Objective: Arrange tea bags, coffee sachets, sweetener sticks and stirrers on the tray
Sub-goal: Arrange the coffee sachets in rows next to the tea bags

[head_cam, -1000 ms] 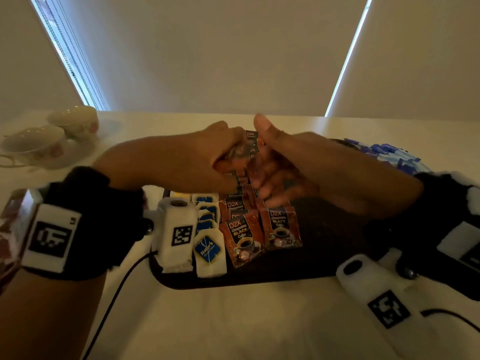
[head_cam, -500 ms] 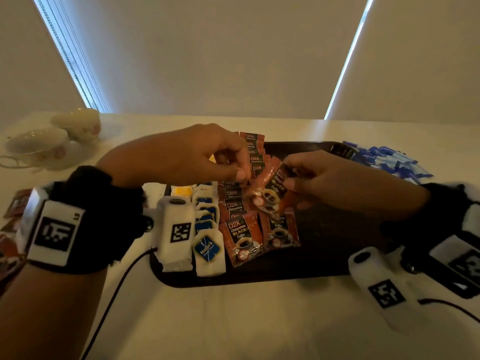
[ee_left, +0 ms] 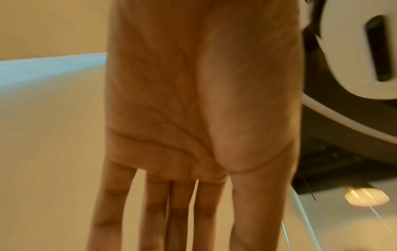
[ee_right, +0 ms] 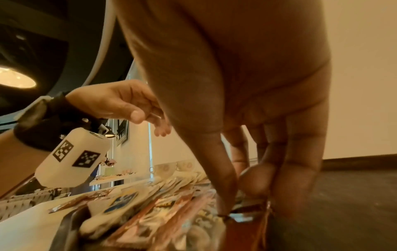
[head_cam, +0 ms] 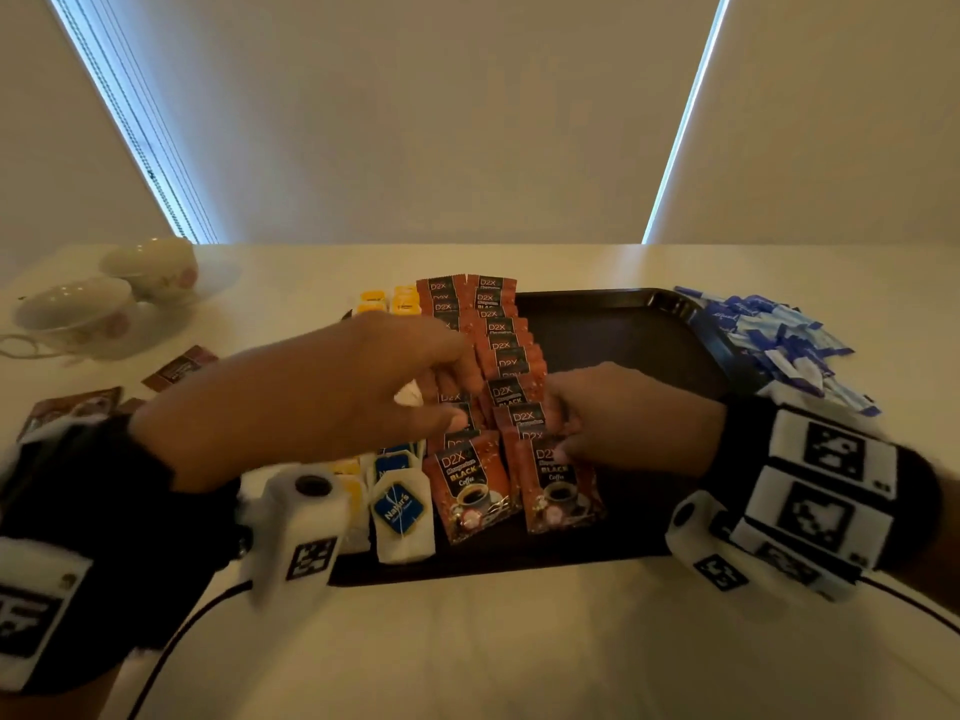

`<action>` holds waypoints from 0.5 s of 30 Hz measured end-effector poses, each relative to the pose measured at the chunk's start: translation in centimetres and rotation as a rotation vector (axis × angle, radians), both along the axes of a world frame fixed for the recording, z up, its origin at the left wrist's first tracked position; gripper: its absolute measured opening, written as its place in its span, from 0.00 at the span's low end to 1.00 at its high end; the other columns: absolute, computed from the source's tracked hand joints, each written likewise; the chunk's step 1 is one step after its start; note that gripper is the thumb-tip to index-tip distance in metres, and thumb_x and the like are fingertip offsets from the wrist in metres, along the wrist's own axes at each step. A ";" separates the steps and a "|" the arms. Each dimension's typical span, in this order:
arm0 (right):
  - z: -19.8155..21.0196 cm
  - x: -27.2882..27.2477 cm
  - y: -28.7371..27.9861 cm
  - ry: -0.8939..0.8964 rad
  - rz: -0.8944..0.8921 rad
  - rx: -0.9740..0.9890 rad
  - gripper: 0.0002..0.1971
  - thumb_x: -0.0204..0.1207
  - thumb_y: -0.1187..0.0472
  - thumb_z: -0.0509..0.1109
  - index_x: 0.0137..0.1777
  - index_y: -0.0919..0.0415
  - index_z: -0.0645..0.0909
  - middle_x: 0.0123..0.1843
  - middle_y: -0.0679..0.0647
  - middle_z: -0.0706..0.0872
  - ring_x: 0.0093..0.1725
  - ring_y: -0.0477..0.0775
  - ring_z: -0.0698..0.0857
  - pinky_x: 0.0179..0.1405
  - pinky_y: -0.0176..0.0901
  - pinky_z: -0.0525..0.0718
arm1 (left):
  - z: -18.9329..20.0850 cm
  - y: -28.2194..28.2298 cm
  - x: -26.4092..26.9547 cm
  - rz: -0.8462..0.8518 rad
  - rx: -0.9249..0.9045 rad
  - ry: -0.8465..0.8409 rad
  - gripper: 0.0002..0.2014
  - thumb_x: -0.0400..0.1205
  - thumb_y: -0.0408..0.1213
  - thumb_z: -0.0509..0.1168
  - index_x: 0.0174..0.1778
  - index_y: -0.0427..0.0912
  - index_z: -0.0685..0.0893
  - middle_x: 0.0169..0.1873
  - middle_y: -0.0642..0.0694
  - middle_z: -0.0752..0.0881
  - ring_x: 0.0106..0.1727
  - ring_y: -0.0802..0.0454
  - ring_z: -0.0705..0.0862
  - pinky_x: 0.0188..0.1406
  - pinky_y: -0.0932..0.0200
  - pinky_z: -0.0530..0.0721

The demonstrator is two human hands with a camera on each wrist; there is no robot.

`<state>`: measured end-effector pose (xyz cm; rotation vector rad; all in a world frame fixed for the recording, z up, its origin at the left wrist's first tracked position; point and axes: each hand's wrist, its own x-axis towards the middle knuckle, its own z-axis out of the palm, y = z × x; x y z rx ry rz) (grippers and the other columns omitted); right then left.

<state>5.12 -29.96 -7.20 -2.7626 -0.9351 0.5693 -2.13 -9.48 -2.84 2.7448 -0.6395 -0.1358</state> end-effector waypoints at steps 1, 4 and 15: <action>-0.2 -0.1 0.0 0.017 -0.003 0.004 0.11 0.74 0.57 0.72 0.48 0.52 0.71 0.44 0.43 0.74 0.43 0.41 0.75 0.36 0.27 0.72 | -0.5 -0.1 -0.7 0.002 0.050 -0.019 0.17 0.75 0.58 0.56 0.57 0.60 0.77 0.47 0.66 0.77 0.50 0.71 0.77 0.43 0.77 0.73; -0.3 -0.5 -0.4 0.050 -0.012 0.027 0.14 0.73 0.52 0.73 0.52 0.52 0.71 0.48 0.44 0.73 0.44 0.42 0.75 0.39 0.29 0.76 | -1.7 -0.9 -3.6 0.002 0.149 -0.055 0.22 0.77 0.60 0.50 0.61 0.56 0.77 0.50 0.65 0.79 0.47 0.72 0.76 0.43 0.77 0.71; -1.8 -2.7 -1.6 -0.106 0.205 0.012 0.30 0.66 0.46 0.78 0.63 0.50 0.68 0.63 0.50 0.60 0.66 0.53 0.63 0.57 0.37 0.70 | -7.3 -2.9 -6.7 0.009 0.601 0.213 0.38 0.80 0.70 0.42 0.72 0.48 0.77 0.69 0.45 0.81 0.62 0.51 0.85 0.58 0.42 0.80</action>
